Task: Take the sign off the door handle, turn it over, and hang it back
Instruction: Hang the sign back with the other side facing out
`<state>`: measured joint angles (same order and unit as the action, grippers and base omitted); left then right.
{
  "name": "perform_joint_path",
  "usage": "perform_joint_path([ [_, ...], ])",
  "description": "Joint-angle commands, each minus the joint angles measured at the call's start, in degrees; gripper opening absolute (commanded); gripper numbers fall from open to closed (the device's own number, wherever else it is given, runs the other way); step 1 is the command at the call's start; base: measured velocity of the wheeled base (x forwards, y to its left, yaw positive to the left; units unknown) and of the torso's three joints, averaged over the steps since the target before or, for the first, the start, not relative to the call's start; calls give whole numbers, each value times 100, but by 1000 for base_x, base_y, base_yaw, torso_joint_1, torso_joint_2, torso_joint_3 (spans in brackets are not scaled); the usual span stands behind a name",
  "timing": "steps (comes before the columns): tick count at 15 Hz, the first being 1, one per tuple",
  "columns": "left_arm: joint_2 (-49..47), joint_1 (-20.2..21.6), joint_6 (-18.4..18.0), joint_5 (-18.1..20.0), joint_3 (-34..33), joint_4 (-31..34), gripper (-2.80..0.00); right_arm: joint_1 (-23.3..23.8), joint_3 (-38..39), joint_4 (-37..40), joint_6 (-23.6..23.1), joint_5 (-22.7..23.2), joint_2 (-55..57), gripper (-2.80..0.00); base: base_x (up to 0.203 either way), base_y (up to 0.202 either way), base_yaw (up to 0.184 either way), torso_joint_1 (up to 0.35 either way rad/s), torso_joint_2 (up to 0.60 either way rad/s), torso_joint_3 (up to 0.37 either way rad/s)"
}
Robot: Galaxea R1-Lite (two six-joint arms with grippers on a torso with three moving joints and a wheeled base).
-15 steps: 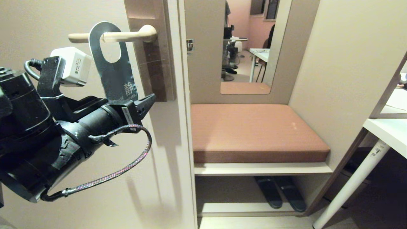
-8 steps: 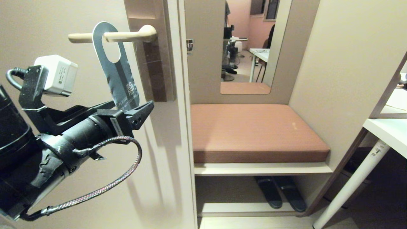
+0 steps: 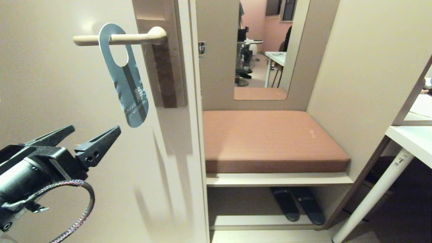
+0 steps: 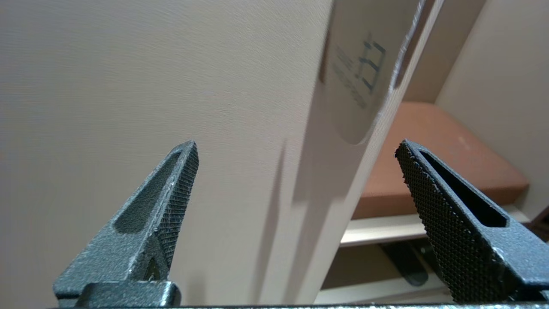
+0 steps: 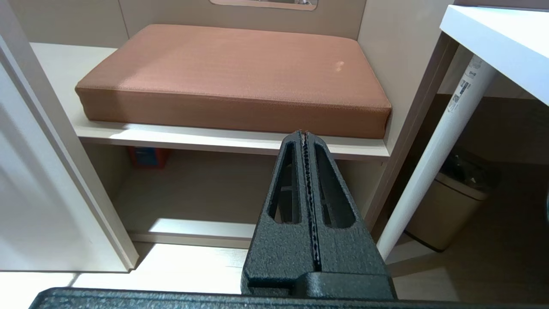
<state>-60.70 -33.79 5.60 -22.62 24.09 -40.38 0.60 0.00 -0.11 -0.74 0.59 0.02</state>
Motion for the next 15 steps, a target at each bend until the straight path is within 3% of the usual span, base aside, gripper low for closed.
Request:
perform_joint_path([
  [1,449,82,1,-6,-112,-10,0,2,0,-7,-5,3,-2,-280,0,0,0,0,0,0],
  [15,348,242,-190,284,-71,-29,0,2,0,-6,-5,3,-2,-280,0,0,0,0,0,0],
])
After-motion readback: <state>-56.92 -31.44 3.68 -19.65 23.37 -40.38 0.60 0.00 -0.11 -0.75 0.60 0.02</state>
